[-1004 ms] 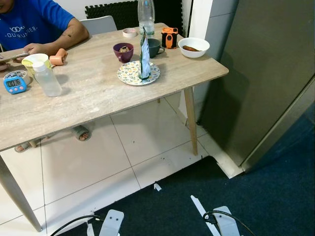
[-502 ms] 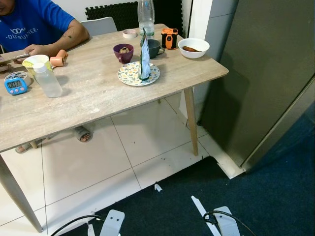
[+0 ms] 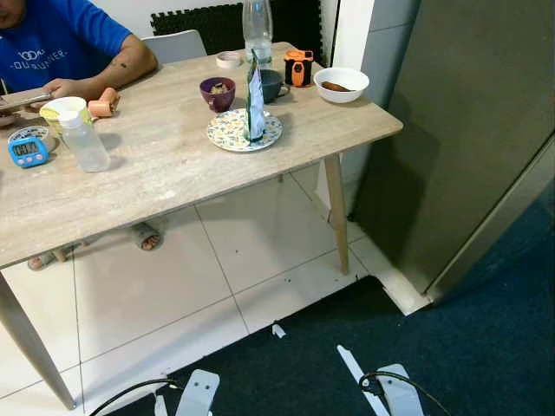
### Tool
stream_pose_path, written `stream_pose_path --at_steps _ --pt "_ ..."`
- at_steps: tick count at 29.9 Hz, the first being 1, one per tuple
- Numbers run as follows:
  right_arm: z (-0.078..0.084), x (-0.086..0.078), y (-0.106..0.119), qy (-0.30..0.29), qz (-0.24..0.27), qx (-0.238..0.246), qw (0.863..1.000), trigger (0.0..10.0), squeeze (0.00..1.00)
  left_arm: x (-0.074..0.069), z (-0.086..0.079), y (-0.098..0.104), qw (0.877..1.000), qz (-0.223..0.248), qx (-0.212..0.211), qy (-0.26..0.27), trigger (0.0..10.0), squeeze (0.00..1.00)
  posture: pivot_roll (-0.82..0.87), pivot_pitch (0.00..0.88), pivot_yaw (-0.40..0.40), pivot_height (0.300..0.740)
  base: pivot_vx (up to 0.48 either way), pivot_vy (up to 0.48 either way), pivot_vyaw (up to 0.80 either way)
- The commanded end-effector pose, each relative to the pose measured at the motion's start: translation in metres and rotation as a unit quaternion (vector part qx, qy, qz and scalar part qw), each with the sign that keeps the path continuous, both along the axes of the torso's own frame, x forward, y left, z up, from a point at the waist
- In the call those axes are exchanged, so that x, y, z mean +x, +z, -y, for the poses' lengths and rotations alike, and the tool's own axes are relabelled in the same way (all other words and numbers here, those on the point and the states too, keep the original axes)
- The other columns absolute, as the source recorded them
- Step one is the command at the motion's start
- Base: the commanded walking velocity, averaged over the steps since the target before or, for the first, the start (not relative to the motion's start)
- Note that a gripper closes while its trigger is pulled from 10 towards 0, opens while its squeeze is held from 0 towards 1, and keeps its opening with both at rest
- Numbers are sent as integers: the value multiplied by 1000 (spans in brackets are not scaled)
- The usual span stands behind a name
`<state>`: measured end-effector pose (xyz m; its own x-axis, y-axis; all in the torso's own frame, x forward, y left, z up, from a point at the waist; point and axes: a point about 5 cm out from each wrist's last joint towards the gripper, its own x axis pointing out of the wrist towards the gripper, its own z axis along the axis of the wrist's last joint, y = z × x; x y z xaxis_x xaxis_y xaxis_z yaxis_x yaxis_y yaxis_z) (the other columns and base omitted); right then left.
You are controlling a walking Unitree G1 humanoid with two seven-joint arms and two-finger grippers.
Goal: Restocking fridge
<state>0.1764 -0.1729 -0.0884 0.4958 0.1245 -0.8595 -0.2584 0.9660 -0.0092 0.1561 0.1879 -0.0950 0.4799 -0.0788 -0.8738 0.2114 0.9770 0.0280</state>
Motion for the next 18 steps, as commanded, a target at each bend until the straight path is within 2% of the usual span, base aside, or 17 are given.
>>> stream_pose_path --at_steps 1,18 --pt "4 -11 -4 -11 -18 -1 1000 10000 0 -11 24 -6 998 -23 -48 -14 10000 0 -27 124 -32 740 0 0 0" --pt "5 -11 -4 -3 -19 -5 1000 10000 0 -16 23 -8 998 -30 -42 -22 10000 0 -21 116 -39 740 0 0 0"
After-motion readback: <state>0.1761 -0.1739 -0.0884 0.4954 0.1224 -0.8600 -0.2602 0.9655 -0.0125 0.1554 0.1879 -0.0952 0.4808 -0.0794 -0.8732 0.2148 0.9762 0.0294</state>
